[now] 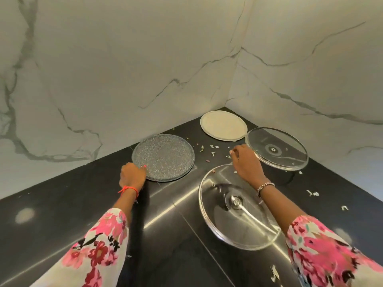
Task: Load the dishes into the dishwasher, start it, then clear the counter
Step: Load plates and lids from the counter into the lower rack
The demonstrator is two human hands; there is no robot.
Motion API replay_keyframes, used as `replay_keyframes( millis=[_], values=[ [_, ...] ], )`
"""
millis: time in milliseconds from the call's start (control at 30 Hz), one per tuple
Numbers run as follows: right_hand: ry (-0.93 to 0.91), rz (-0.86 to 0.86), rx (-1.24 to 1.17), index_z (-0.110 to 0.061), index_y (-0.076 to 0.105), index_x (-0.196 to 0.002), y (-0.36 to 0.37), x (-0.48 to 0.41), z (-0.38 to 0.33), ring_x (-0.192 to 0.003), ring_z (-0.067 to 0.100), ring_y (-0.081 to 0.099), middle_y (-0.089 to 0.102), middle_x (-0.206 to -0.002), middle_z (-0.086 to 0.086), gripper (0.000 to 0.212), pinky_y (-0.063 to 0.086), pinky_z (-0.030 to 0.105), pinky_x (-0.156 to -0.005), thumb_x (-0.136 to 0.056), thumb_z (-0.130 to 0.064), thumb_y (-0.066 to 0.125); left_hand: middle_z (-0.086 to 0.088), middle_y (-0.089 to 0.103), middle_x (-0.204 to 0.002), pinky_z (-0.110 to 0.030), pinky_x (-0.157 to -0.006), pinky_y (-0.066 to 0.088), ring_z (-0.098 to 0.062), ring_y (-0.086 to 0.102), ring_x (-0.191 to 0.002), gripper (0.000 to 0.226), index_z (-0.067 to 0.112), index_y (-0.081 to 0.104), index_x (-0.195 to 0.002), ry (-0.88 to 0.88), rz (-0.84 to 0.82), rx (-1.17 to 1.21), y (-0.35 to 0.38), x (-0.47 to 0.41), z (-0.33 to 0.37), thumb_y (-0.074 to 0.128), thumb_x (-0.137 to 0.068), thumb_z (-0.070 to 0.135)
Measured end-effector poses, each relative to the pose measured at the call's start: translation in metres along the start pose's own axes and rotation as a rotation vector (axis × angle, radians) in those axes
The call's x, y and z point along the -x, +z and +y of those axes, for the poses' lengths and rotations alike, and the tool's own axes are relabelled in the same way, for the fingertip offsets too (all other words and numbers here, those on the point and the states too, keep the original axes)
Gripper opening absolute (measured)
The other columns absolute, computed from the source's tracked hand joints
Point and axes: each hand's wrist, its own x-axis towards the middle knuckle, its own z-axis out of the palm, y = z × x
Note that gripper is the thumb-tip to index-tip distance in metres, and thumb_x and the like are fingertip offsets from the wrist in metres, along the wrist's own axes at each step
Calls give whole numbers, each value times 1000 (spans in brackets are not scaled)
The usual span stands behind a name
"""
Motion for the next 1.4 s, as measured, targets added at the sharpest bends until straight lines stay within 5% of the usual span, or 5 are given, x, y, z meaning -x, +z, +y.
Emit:
replay_keyframes(
  millis=[200, 300, 533, 800, 1400],
  values=[
    [324, -130, -357, 4, 56, -80, 30, -80, 10, -68, 30, 57, 59, -80, 22, 24, 45, 32, -60, -92, -17, 51, -28, 61, -102, -47, -78, 54, -43, 62, -88, 21, -4, 57, -87, -122, 42, 116, 11, -38, 6, 60, -76, 13],
    [697, -242, -809, 8, 47, -118, 39, -107, 15, -62, 32, 61, 57, -91, 26, 34, 53, 28, -44, -94, -17, 48, -25, 59, -102, -37, -60, 52, -31, 57, -78, 22, -6, 54, -85, -166, 44, 289, 21, -48, 4, 51, -86, 16],
    [1046, -200, -1349, -2, 28, -141, 58, -156, 24, -122, 46, 45, 40, -137, 29, 47, 40, 56, -98, -98, -11, 43, -18, 51, -94, -39, -74, 36, -29, 48, -86, 35, -6, 53, -95, -232, 131, 429, 43, -61, -5, 41, -96, 27],
    [991, -197, -1201, 4, 27, -138, 75, -166, 37, -123, 32, 49, 40, -141, 20, 42, 49, 36, -84, -98, -7, 28, -11, 44, -75, -33, -66, 31, -21, 40, -74, 37, 9, 41, -64, -248, 158, 521, 51, -66, -8, 42, -97, 26],
    [946, 50, -1441, -11, 40, -129, 1, -134, -40, -104, 37, 56, 52, -107, 17, 39, 52, 60, -79, -92, -2, 44, -14, 53, -86, -37, -73, 42, -23, 49, -79, 21, 6, 51, -82, -172, 39, 614, 14, -35, 10, 50, -94, 23]
  ],
)
